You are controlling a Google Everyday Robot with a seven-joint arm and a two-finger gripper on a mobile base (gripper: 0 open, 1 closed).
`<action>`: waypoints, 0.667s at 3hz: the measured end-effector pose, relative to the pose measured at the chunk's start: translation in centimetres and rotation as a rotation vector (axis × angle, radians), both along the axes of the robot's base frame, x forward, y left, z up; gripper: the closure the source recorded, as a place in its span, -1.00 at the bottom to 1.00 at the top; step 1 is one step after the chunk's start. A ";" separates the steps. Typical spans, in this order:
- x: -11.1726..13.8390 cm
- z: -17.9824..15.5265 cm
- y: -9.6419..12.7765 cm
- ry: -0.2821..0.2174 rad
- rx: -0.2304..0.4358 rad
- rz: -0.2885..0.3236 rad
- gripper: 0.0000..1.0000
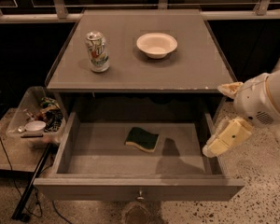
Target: Pick sponge from top drawer and place on counter
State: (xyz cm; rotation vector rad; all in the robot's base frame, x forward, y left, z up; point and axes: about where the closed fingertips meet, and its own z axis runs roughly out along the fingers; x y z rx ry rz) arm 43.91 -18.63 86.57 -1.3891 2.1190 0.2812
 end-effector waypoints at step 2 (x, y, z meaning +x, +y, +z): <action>2.6 -1.5 1.8 -0.057 -0.013 0.007 -1.00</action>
Offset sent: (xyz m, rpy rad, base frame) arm 0.0207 0.0161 -0.0146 -0.0064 -0.0387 0.0086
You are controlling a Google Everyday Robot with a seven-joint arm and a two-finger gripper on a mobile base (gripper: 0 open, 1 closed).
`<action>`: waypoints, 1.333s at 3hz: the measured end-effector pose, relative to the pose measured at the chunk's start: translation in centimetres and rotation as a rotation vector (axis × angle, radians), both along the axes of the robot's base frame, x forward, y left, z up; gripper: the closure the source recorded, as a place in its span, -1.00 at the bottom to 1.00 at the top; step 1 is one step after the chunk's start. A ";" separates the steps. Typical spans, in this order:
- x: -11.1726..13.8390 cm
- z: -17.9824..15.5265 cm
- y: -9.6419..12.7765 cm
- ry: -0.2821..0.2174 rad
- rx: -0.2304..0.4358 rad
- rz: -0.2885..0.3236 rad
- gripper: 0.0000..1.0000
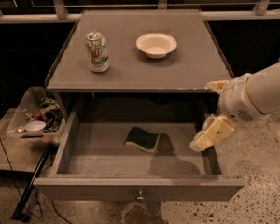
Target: Pick sponge from top drawer and place on counter
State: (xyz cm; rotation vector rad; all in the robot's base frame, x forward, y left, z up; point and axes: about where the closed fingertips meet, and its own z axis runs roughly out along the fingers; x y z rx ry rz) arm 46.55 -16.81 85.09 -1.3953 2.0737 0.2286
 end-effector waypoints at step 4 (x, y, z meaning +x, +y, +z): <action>-1.9 -7.3 8.9 -0.019 0.010 0.135 -1.00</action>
Offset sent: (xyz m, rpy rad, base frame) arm -0.0195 0.0872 -0.0647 0.0009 0.0216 0.1606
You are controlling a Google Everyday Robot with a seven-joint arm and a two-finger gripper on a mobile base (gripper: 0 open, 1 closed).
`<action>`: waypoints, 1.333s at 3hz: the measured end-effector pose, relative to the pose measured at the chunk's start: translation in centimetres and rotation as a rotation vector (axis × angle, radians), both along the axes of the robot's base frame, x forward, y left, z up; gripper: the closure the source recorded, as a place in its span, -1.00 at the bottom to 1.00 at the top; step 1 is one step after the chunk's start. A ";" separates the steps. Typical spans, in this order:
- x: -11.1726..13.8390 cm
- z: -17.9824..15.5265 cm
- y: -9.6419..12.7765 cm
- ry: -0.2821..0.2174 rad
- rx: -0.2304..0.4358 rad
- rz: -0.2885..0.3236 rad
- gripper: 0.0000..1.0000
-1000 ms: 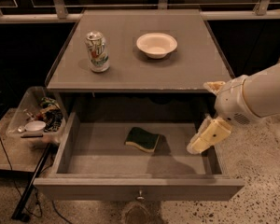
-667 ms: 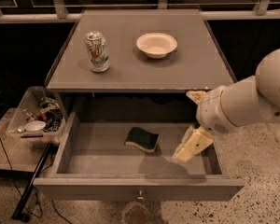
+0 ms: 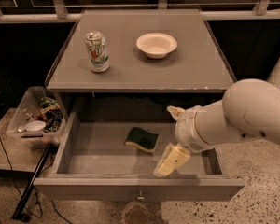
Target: Pick sponge from top drawer and place on counter
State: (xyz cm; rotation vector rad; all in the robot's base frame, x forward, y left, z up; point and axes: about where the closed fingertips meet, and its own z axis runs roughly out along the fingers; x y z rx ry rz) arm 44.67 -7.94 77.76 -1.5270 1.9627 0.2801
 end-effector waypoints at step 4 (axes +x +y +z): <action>5.1 -5.3 3.3 -0.092 0.030 0.001 -1.00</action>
Offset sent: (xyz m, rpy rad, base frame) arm 0.0491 0.0300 -0.0521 0.0534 -0.1285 -0.0041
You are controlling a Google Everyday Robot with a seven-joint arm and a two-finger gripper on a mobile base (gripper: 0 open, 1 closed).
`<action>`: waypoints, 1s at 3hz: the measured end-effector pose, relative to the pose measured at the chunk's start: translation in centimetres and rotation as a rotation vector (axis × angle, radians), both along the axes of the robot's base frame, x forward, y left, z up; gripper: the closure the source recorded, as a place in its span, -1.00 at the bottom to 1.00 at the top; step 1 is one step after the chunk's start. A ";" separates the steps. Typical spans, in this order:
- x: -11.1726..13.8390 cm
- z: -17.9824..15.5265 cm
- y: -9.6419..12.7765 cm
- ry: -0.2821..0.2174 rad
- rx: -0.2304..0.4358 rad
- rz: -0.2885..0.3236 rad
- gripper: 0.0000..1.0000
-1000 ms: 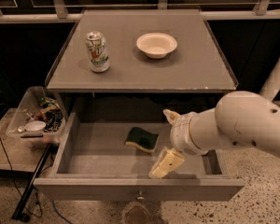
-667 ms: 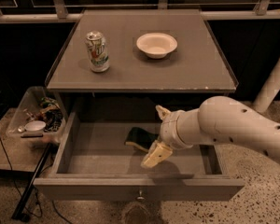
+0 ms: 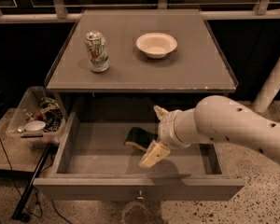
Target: Pick sponge from top drawer and place on counter
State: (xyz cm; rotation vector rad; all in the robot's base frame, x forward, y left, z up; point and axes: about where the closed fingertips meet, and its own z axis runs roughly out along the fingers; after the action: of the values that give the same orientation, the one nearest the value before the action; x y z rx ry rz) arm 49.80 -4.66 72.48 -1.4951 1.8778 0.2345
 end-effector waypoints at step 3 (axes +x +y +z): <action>4.0 -5.2 1.5 0.026 0.002 -0.006 -1.00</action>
Offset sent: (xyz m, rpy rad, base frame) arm 0.0419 0.0208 -0.0553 0.0040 0.0264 0.0119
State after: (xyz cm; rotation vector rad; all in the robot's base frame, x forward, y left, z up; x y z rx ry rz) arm 53.76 -3.16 67.23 -1.4914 1.9020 0.2541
